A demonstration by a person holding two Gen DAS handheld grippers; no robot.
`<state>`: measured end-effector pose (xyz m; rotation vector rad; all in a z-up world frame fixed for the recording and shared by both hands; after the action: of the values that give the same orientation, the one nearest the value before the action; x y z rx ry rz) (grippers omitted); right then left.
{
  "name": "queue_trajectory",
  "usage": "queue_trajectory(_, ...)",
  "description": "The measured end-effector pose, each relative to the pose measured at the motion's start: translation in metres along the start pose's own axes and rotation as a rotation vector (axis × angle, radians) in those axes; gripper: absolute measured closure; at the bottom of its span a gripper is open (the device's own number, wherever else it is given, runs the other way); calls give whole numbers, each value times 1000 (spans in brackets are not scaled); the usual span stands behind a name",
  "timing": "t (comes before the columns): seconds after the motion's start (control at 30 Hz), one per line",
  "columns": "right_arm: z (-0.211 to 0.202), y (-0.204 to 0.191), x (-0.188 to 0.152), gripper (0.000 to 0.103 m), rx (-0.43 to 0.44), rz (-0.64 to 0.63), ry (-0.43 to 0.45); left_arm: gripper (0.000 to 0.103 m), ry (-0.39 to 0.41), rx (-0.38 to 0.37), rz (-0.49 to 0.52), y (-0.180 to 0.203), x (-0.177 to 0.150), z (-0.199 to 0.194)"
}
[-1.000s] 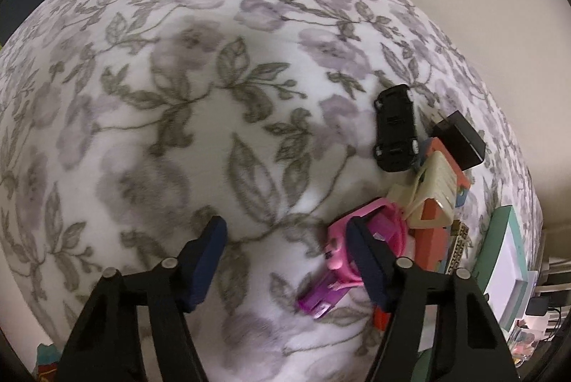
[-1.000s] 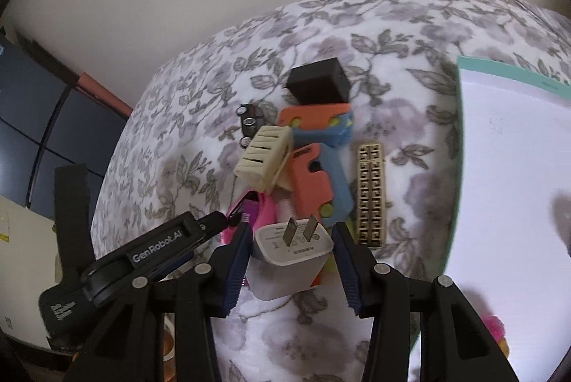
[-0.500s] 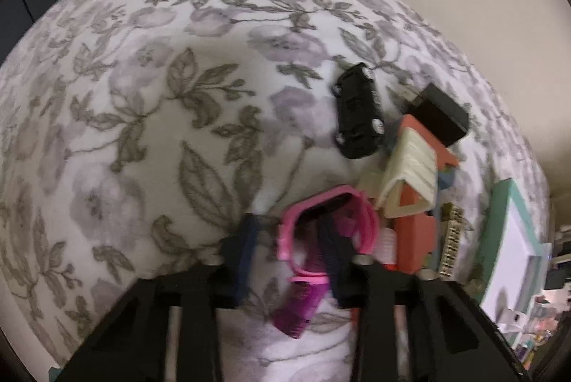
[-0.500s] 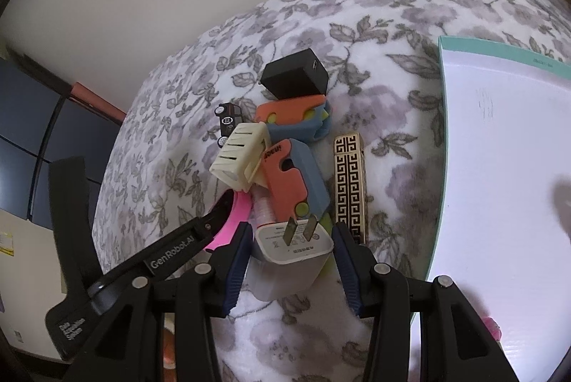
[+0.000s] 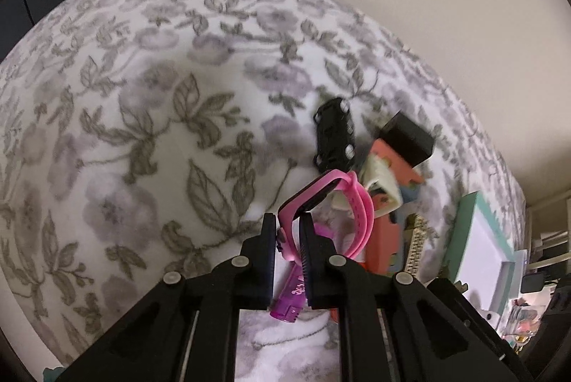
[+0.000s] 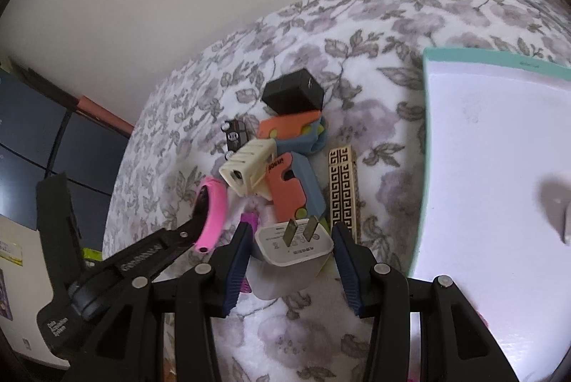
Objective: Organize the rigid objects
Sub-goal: 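Carry plug and watch band into the tray and open both tools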
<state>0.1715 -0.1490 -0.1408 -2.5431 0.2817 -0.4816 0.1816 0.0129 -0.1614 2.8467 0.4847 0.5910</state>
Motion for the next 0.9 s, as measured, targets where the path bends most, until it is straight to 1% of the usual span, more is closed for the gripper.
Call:
queue_trajectory(0.13, -21, 7, 5, 54, -12, 22, 36, 90, 45, -4, 31, 13, 7, -23)
queue_trajectory(0.23, -38, 19, 7, 54, -53, 41, 57, 90, 45, -23, 77, 35, 4, -33)
queue_trajectory(0.5, -84, 73, 7, 54, -194, 115, 95, 90, -24, -80, 216, 107, -23, -42)
queue_trajectory(0.6, -101, 98, 3, 54, -222, 173, 101, 90, -37, -71, 274, 131, -33, -49)
queue_trajectory(0.7, -115, 122, -3, 54, -270, 215, 109, 90, -60, -72, 308, 153, -45, -52)
queue_trajectory(0.8, -127, 142, -8, 54, -323, 242, 116, 90, -86, -66, 341, 174, -60, -50)
queue_trajectory(0.9, -137, 157, -9, 54, -342, 276, 128, 90, -108, -64, 370, 192, -76, -44)
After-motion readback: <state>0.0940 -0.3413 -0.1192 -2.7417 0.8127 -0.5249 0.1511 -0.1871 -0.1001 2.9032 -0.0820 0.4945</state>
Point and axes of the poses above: each gripper's, at about its wrist camera, not at the fingertips, and z roughly the way its jaws point, y to its right, x to its top, the point moved 8 cm from there along z, roughly the way its jaws point, and after that the axes turned 4 degrees about z, right-handed, at the moved point
